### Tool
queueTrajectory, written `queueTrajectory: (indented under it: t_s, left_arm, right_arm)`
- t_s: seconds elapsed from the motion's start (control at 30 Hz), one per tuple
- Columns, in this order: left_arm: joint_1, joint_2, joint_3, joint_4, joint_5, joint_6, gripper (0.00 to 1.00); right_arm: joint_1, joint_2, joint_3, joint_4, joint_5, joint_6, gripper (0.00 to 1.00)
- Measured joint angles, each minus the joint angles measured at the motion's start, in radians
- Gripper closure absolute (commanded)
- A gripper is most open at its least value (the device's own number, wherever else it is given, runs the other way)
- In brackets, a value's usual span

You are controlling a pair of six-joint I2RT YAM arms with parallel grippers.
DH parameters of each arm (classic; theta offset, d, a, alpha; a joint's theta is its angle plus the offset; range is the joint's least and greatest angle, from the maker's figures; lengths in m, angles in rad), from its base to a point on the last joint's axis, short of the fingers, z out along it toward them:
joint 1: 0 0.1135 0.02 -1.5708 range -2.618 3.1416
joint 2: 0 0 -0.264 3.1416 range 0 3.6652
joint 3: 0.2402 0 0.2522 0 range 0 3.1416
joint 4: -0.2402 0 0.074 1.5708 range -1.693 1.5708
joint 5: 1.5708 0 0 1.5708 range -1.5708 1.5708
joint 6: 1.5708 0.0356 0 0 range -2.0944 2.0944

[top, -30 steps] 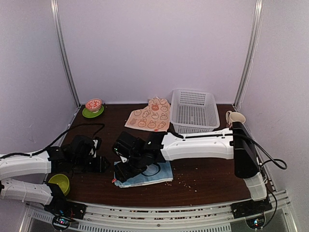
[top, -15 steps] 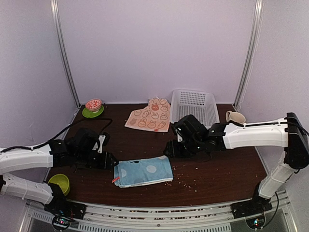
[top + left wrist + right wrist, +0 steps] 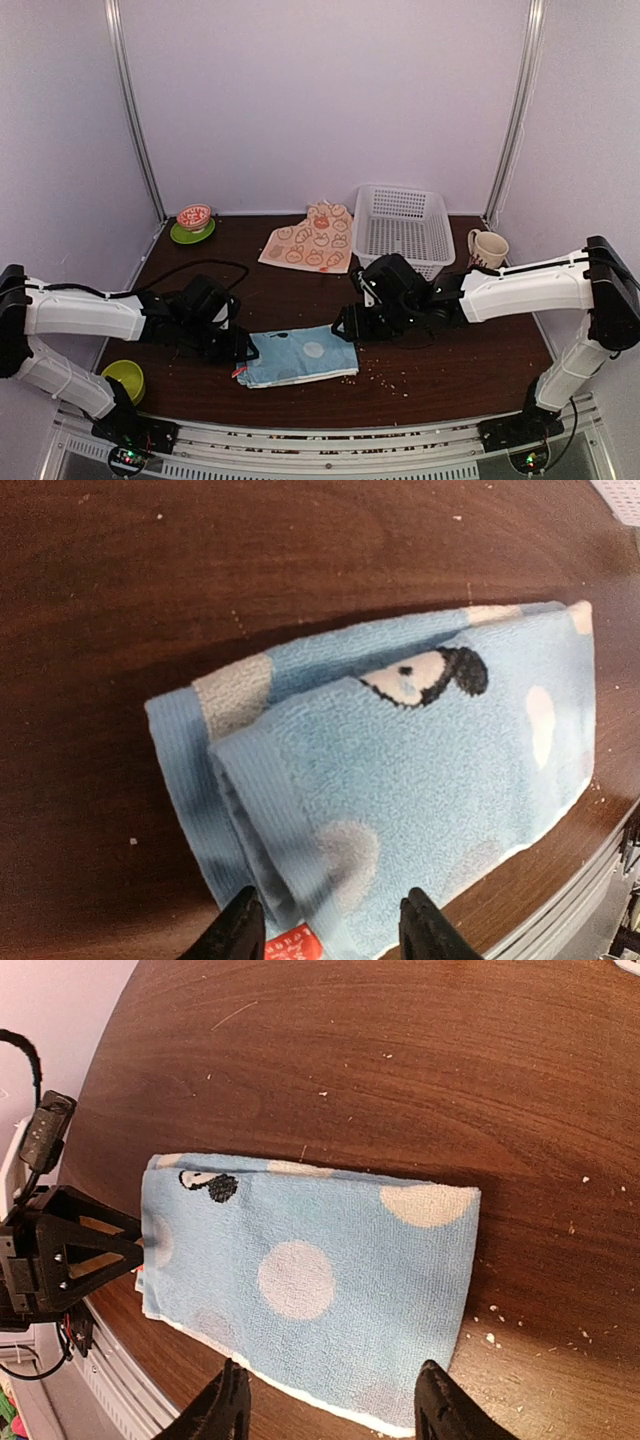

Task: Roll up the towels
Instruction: Fold the towel at the center of the board, then smooth out the towel at the center of the board.

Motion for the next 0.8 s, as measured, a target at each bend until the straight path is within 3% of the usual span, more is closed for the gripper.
queueTrajectory:
  t_s: [0.27,0.67,0.8]
  left_arm:
    - [0.000,0.057,0.000,0.012,0.001,-0.034,0.59]
    - [0.000,0.062,0.000,0.004,-0.021,-0.040,1.00]
    - [0.000,0.028,0.007,-0.013,-0.038,-0.031,1.00]
  right_arm:
    - [0.000,0.000,0.004,0.004,-0.011,-0.006,0.44]
    - [0.000,0.000,0.004,0.005,-0.011,-0.009,0.52]
    - [0.000,0.000,0.004,0.006,-0.011,-0.009,0.52]
